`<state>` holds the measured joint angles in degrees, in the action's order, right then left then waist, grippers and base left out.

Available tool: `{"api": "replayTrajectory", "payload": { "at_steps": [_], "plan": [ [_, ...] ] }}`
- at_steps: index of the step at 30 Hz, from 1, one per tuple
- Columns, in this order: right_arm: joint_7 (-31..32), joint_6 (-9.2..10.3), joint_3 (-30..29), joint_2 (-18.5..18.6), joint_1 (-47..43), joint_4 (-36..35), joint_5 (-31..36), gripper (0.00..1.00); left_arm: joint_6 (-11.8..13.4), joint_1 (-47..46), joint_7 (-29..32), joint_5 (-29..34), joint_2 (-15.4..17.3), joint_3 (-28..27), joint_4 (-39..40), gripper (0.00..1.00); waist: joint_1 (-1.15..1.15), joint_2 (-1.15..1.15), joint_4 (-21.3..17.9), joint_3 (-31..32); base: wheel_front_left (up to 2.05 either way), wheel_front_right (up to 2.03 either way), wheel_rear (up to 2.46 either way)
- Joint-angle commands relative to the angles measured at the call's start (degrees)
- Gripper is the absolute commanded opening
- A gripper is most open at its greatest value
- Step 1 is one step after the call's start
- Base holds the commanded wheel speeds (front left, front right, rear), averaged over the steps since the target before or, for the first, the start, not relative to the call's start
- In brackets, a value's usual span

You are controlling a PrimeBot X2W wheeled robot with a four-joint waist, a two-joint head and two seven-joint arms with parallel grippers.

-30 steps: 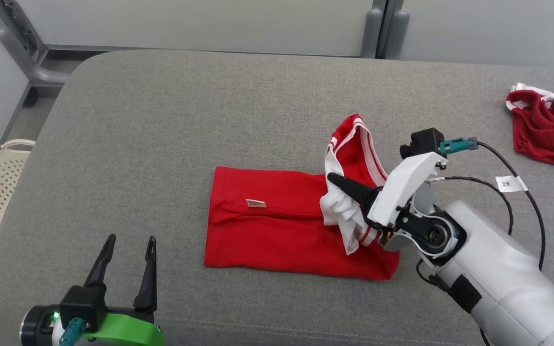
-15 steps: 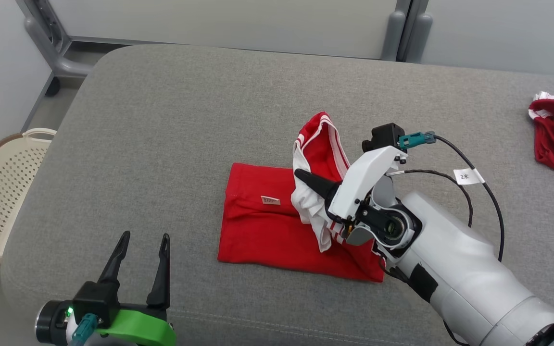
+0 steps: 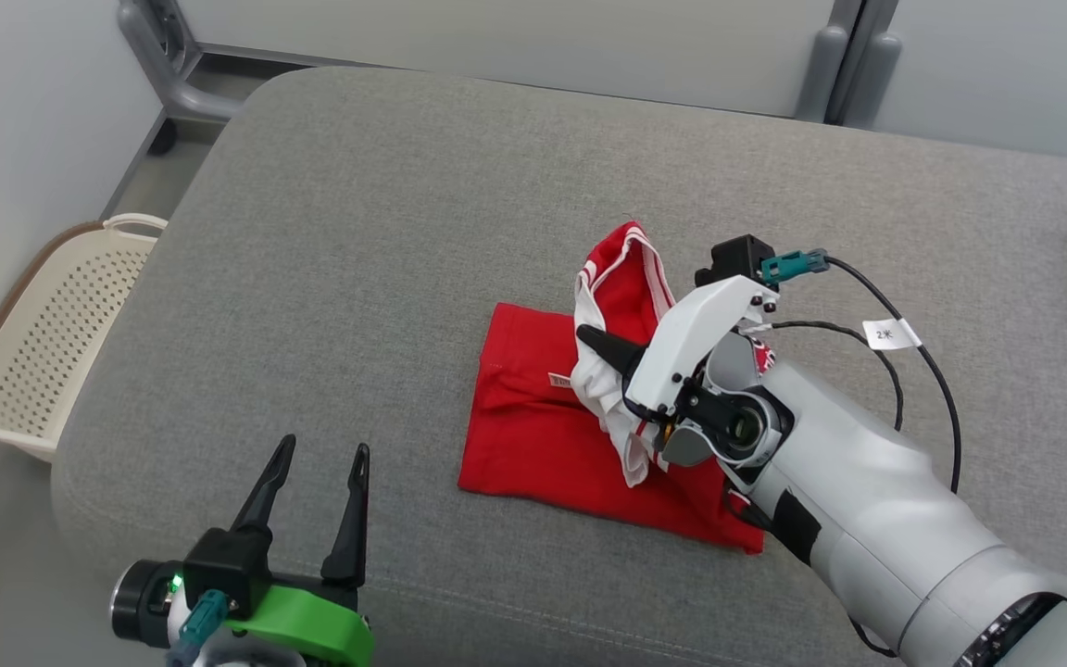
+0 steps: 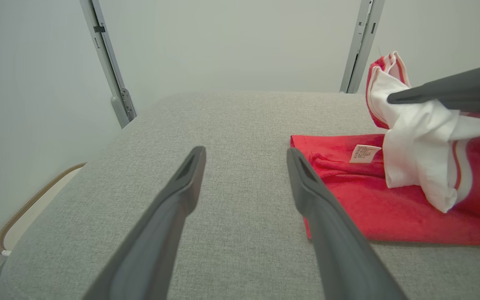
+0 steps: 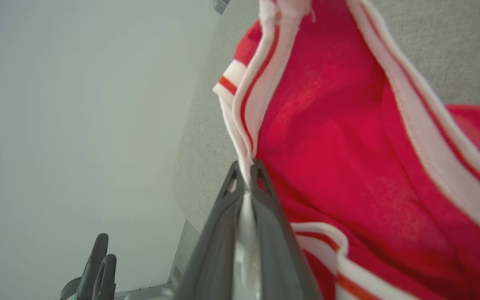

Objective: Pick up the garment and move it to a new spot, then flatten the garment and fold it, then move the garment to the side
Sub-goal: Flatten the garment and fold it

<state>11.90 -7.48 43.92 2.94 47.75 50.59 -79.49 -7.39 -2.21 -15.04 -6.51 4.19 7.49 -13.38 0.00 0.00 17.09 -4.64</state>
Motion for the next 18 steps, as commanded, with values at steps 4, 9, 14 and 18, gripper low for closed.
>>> {"api": "replayTrajectory", "payload": {
  "at_steps": [4,9,14,18],
  "plan": [
    [-1.65,-0.01,1.28,-0.02,1.33,2.12,-1.81,0.00,-0.12,-1.51,-0.09,-0.50,-0.27,1.05,-0.56,1.00,0.00,0.00,2.57,-0.69,0.00,0.00,0.00],
    [-2.88,-0.01,4.14,0.03,2.10,3.97,-4.34,0.00,-0.12,-2.15,-0.09,-0.71,-0.15,1.69,-0.89,1.00,0.00,0.00,3.96,-0.71,0.00,0.00,0.00],
    [-4.79,-0.01,6.96,0.02,2.76,5.78,-6.65,0.00,-0.12,-2.13,-0.09,-0.53,-0.25,2.06,-0.99,1.00,0.00,0.00,4.59,-0.69,0.00,0.00,0.00],
    [-5.99,-0.01,9.12,0.03,3.51,7.14,-7.83,0.85,-0.12,-2.12,-0.09,-0.56,-0.39,1.98,-0.99,1.00,0.00,0.00,4.59,-0.88,0.00,0.00,0.00]
  ]
}}
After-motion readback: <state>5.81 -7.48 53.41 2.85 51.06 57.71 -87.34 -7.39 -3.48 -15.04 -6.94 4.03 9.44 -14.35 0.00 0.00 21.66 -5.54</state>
